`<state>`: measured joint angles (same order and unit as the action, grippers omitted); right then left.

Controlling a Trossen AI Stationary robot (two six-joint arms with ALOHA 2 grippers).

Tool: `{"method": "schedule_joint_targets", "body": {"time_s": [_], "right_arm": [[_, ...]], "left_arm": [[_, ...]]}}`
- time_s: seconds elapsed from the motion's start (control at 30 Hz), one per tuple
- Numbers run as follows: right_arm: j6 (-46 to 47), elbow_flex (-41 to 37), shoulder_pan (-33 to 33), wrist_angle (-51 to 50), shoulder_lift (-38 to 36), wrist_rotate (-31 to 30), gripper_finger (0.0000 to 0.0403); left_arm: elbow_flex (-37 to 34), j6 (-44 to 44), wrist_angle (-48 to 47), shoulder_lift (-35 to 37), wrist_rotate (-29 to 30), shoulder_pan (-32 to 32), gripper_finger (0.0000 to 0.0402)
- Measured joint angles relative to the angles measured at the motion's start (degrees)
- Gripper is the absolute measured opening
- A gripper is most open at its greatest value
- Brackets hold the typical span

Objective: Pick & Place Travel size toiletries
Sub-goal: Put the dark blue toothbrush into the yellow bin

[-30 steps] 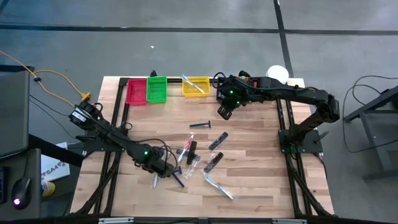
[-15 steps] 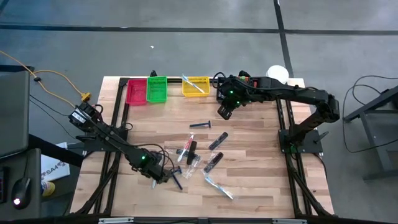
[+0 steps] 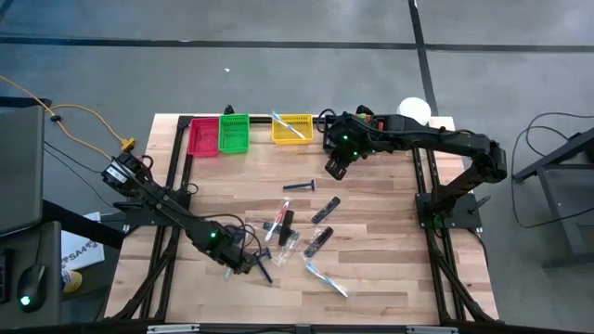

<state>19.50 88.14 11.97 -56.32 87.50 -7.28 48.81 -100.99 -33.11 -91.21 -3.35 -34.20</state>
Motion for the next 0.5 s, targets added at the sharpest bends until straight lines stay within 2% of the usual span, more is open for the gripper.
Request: {"method": "schedule_joint_targets", "body": {"time_s": [0.3, 0.5], "right_arm": [[-0.3, 0.0, -0.4, 0.5, 0.0, 2.5, 0.0121], [-3.0, 0.0, -1.5, 3.6, 0.0, 5.8, 0.0121]], "left_arm": [[-0.1, 3.3, -2.7, 5.9, 5.8, 0.0, 0.0007], [-0.1, 7.6, -6.5, 12.5, 13.6, 0.0, 0.0006]]}}
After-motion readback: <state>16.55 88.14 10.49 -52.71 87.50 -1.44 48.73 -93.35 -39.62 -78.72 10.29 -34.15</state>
